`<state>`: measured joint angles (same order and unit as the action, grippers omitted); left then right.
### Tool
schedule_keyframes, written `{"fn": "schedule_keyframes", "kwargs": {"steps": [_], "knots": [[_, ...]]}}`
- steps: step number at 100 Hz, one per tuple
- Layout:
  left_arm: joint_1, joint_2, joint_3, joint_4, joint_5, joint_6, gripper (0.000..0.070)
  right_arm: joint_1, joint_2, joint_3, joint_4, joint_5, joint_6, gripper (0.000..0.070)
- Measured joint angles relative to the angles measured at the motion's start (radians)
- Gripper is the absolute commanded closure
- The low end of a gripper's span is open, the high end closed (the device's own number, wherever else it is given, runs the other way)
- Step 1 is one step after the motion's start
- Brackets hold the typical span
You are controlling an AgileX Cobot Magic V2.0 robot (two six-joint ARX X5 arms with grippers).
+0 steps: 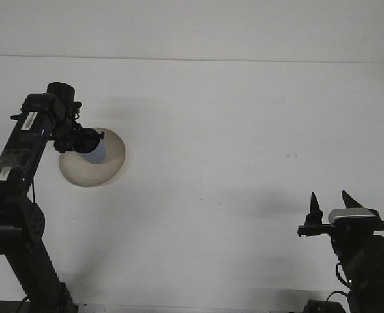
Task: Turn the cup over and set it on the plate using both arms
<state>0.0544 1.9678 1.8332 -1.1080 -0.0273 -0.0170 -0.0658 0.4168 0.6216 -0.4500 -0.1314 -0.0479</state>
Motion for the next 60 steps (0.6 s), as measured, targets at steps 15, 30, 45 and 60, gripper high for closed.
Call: {"fn": "schedule_keyframes", "kwargs": {"steps": [15,30,45,60], "knots": [[0.008,0.049,0.000,-0.010,0.000,-0.001,0.0666,0.000,0.000,0.000,0.000,0.000,0.000,0.0221],[0.010,0.051,0.000,-0.004,0.001,-0.007,0.0333,0.000,0.000,0.000,0.000,0.000,0.000,0.0221],[0.010,0.051,0.000,0.002,0.001,-0.008,0.0149,0.000,0.000,0.000,0.000,0.000,0.000,0.0221],[0.011,0.050,0.002,0.010,0.001,-0.008,0.0149,0.000,0.000,0.000,0.000,0.000,0.000,0.0221]]}}
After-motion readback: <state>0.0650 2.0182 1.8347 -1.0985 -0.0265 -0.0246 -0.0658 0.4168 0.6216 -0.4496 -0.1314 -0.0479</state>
